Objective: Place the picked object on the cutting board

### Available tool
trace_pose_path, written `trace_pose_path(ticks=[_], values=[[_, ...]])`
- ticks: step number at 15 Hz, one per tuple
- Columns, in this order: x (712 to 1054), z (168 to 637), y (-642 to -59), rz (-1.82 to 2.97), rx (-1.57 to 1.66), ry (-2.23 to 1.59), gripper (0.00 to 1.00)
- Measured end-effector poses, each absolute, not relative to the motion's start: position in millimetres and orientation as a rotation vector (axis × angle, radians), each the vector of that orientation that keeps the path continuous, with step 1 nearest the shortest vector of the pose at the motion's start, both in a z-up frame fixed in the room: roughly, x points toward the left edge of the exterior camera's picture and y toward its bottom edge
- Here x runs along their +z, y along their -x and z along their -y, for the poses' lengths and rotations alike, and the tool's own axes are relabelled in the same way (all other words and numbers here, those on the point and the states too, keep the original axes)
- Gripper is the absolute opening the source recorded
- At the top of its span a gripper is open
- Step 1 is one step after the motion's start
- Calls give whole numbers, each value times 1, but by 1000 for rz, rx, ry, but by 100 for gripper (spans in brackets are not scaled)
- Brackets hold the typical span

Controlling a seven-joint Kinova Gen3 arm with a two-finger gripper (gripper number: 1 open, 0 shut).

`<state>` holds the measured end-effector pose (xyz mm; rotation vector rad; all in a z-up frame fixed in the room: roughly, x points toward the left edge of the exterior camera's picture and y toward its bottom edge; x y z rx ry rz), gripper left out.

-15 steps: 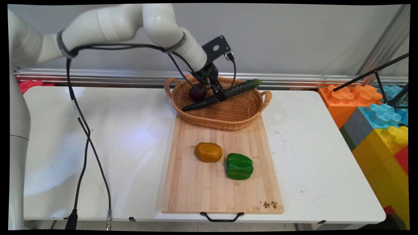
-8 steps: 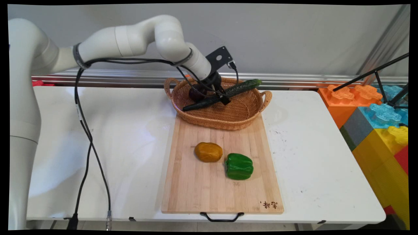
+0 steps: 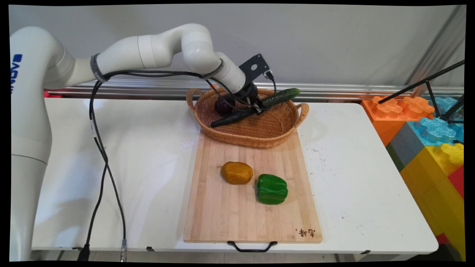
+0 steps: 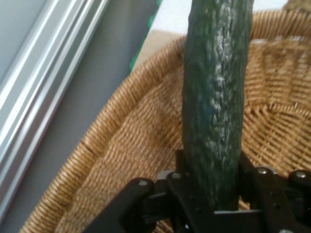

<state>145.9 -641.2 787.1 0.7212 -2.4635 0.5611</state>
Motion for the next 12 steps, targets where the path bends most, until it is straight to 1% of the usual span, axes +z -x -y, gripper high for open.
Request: trace_pose_path(ticks=[2, 5, 9, 12], values=[[802, 635, -142, 2456, 584, -701, 0], [834, 616, -132, 2460, 619, -647, 0], [881, 574, -109, 2482, 619, -506, 0], [906, 542, -98, 2513, 577, -421, 0]])
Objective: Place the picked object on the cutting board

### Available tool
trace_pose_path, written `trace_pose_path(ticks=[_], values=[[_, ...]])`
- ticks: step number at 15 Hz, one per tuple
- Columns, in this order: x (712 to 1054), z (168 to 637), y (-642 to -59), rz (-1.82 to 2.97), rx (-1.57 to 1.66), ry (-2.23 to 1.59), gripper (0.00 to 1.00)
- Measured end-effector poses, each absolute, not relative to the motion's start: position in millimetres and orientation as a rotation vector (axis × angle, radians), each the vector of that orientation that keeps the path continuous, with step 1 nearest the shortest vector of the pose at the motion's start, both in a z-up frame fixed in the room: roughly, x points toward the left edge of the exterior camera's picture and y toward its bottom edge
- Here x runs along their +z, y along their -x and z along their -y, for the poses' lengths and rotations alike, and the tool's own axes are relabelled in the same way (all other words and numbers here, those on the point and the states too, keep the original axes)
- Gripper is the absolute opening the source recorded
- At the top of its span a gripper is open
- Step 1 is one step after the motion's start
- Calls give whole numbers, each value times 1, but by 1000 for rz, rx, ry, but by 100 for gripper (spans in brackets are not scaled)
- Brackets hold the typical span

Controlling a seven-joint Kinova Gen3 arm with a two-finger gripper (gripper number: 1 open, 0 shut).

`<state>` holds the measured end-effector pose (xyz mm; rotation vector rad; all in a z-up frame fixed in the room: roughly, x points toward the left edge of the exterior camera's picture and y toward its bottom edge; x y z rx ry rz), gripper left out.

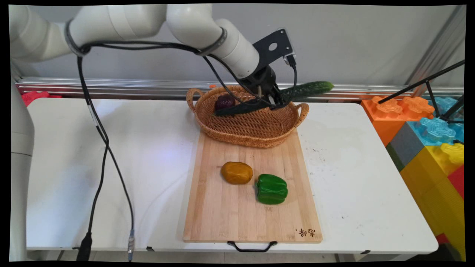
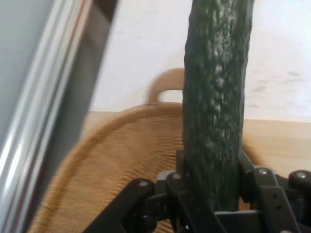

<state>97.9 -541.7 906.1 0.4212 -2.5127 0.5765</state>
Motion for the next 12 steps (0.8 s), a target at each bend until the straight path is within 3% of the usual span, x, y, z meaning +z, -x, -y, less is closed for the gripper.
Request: trace_pose_path(ticks=[6, 12], values=[[928, 468, -97, 2640, 390, -301, 0], [913, 415, -120, 2758, 169, -148, 0]])
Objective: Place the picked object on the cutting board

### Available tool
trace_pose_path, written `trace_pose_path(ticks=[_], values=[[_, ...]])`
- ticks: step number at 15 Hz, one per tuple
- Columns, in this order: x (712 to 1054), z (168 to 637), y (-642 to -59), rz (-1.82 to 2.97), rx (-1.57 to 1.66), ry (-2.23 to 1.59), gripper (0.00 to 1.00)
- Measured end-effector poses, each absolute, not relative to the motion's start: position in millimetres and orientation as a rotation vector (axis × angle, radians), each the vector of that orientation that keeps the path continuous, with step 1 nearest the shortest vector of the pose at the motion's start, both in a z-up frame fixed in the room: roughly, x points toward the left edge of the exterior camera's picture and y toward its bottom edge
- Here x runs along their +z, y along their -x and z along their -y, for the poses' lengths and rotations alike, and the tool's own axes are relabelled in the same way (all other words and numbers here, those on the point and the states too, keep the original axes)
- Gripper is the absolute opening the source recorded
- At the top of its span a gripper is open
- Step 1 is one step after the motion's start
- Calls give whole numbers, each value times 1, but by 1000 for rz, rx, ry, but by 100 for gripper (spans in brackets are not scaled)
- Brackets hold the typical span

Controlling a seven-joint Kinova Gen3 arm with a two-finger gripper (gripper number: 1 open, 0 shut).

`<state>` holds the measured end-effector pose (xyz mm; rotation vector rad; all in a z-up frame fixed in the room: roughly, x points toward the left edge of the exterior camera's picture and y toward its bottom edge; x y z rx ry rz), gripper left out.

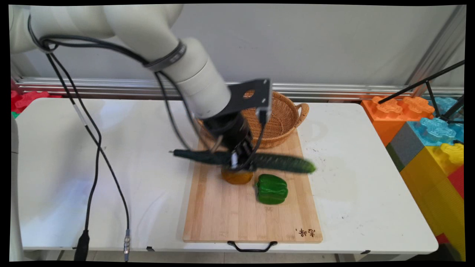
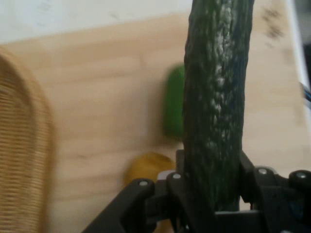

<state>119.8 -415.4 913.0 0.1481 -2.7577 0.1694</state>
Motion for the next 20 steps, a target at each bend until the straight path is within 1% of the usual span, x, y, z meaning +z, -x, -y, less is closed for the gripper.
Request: trace_pose_path(ticks=[4, 10, 13, 20], values=[[889, 388, -133, 2794, 39, -63, 0], [852, 364, -143, 2828, -45, 29, 0], [834, 360, -144, 2835, -45, 72, 0], [808, 366, -138, 2829, 32, 126, 0]])
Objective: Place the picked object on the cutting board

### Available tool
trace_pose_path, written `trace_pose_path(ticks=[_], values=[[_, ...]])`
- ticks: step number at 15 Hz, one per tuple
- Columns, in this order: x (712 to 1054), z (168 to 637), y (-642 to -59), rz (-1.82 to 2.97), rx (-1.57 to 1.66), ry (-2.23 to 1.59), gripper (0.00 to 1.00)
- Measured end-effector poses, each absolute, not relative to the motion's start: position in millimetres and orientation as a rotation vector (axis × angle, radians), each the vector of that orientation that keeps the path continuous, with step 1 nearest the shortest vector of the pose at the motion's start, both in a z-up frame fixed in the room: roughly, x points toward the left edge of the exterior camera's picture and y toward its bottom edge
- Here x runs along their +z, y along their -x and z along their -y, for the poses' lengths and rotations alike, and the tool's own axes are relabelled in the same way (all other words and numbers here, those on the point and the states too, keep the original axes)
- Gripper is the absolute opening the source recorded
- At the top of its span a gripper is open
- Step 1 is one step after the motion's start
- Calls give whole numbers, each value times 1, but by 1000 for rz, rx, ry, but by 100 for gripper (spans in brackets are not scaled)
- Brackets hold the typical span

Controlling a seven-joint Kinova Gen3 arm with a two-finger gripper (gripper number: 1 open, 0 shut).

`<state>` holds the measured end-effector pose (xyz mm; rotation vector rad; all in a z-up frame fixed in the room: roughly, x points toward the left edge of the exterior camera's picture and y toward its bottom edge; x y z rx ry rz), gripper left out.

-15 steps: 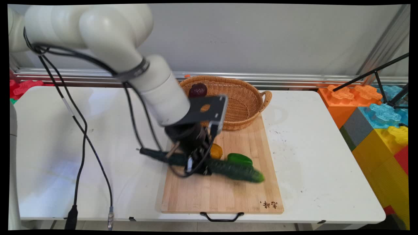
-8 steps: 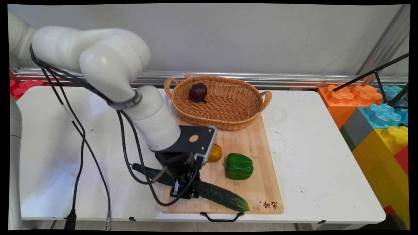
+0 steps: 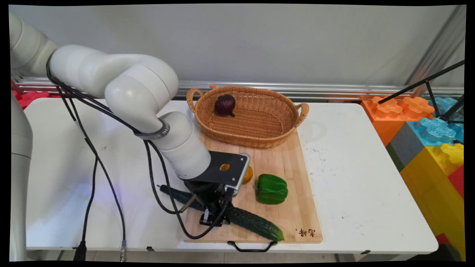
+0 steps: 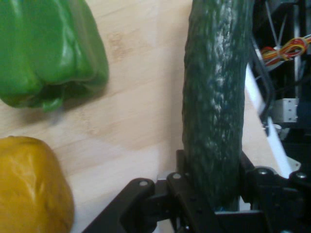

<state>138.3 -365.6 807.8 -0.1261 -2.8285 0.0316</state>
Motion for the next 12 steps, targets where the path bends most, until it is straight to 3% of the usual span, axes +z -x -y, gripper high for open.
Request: trace_pose_path(ticks=[5, 6, 12], values=[[795, 369, -132, 2811, 69, 151, 0], [794, 369, -130, 2805, 73, 156, 100], [794, 373, -123, 2783, 100, 167, 100]])
